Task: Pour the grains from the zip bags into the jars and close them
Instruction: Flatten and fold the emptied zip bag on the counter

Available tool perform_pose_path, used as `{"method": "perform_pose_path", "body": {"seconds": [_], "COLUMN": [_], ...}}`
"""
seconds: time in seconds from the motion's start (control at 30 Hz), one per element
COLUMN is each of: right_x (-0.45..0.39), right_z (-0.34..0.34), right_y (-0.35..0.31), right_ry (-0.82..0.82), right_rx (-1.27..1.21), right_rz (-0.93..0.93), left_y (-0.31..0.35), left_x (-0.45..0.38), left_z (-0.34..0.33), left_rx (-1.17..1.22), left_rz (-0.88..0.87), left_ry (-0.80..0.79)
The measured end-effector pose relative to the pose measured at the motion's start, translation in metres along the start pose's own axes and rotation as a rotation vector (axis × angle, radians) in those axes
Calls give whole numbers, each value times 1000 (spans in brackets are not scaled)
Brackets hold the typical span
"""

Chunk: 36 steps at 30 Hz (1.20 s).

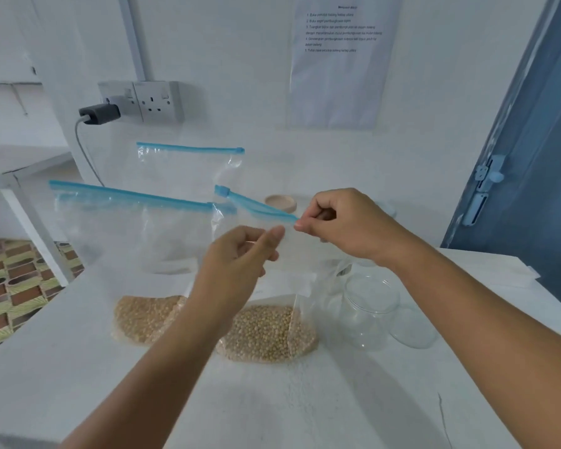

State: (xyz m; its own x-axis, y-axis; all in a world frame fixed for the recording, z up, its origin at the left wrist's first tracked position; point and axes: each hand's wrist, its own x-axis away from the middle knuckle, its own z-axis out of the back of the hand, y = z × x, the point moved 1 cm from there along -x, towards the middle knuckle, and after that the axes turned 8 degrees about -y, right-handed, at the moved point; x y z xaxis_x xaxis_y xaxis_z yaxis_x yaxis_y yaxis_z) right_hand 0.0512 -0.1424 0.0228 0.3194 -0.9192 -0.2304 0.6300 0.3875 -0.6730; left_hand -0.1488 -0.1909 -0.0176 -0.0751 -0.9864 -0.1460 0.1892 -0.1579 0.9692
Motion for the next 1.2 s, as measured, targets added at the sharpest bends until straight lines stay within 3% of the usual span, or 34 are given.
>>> {"method": "perform_pose_path", "body": {"seconds": [0.23,0.47,0.73,1.0,1.2], "right_x": [7,12,1,-3,7], "right_z": [-1,9,16,24,29], "right_y": [-15,-15,-23,-22,-10], "right_ry": [-109,-158,-30,165,146], "right_rx": [-84,-210,-275,-472,-437], "right_rz": [-5,-85,-158,-168,-184], "left_y": [4,0,18,50,50], "left_x": [-15,-2,-5,-43,-67], "left_z": [-9,-5,17,15,4], "left_rx": [295,281,295,336,363], "left_rz": [156,86,24,-8,20], "left_ry": [125,30,125,95,62]}}
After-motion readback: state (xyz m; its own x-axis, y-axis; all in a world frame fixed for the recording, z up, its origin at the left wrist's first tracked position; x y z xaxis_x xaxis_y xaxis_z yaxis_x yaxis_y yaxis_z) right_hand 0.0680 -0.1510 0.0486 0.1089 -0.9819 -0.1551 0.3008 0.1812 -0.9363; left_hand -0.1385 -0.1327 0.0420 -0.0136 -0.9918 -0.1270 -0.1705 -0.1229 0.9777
